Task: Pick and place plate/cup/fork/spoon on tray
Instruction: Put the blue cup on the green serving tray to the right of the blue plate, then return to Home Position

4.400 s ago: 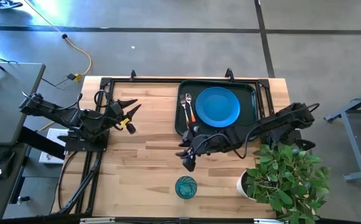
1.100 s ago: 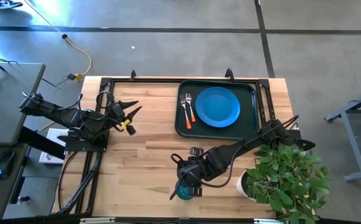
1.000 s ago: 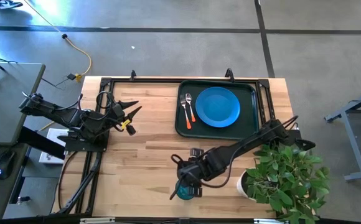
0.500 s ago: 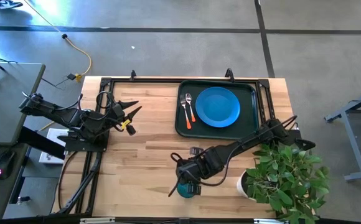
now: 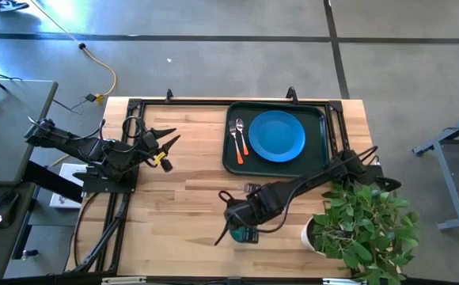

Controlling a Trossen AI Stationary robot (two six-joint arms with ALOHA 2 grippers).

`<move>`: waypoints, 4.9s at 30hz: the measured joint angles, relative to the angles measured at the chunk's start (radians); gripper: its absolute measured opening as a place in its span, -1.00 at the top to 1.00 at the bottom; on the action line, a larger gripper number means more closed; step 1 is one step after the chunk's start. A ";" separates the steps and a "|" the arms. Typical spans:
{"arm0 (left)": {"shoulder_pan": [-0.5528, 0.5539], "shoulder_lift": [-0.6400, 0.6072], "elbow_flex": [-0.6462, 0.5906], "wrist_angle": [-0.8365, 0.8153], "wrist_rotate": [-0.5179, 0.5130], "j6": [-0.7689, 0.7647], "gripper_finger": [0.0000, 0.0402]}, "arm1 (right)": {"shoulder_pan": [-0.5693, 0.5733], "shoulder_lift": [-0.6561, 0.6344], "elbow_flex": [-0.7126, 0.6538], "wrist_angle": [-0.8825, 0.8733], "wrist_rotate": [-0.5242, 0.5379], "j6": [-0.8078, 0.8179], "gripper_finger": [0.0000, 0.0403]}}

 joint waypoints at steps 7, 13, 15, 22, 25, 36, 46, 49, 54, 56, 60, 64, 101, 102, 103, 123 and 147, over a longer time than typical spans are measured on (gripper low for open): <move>0.000 0.000 0.000 0.000 0.000 0.000 0.49 | -0.037 -0.039 0.027 -0.144 0.031 0.002 0.98; 0.000 0.000 0.000 -0.002 0.000 0.000 0.49 | -0.092 -0.133 0.031 -0.253 0.139 0.097 0.99; 0.000 0.000 0.000 -0.004 0.000 0.000 0.49 | -0.113 -0.170 0.031 -0.302 0.214 0.173 0.99; 0.000 0.000 0.000 -0.008 0.000 0.001 0.49 | -0.189 -0.296 0.031 -0.379 0.463 0.367 0.99; 0.000 0.000 0.000 -0.008 0.000 0.003 0.49 | -0.224 -0.339 0.031 -0.383 0.542 0.441 1.00; 0.000 0.000 0.000 0.026 -0.011 0.134 0.49 | -0.463 -0.359 0.031 -0.381 0.587 0.493 1.00; 0.046 0.000 0.000 0.095 -0.012 0.270 0.49 | -0.663 -0.361 -0.012 -0.381 0.478 0.516 1.00; 0.077 0.000 0.000 0.090 -0.012 0.271 0.49 | -0.723 -0.370 -0.092 -0.377 0.473 0.526 1.00; 0.117 0.000 0.000 0.084 0.009 0.263 0.49 | -0.800 -0.418 -0.239 -0.380 0.502 0.588 1.00; 0.132 0.000 0.000 0.086 0.034 0.263 0.49 | -0.827 -0.450 -0.301 -0.380 0.502 0.607 1.00; 0.163 0.000 0.000 0.092 0.089 0.256 0.49 | -0.874 -0.535 -0.441 -0.382 0.498 0.671 1.00; 0.196 0.000 0.000 0.092 0.146 0.238 0.49 | -0.911 -0.621 -0.555 -0.382 0.514 0.744 1.00; 0.294 0.000 0.000 0.106 0.317 0.192 0.49 | -1.280 -0.767 -0.850 -0.049 0.277 0.648 0.98; 0.294 0.000 0.000 0.106 0.317 0.192 0.49 | -1.282 -0.767 -0.856 -0.043 0.276 0.647 0.97; 0.294 0.000 0.000 0.105 0.317 0.192 0.49 | -1.283 -0.767 -0.861 -0.040 0.276 0.646 0.96; 0.294 0.000 0.000 0.112 0.314 0.185 0.49 | -1.294 -0.768 -0.890 -0.031 0.341 0.577 0.49; 0.294 0.000 0.000 0.114 0.314 0.183 0.49 | -0.867 -0.974 -0.866 -0.074 0.371 0.663 0.45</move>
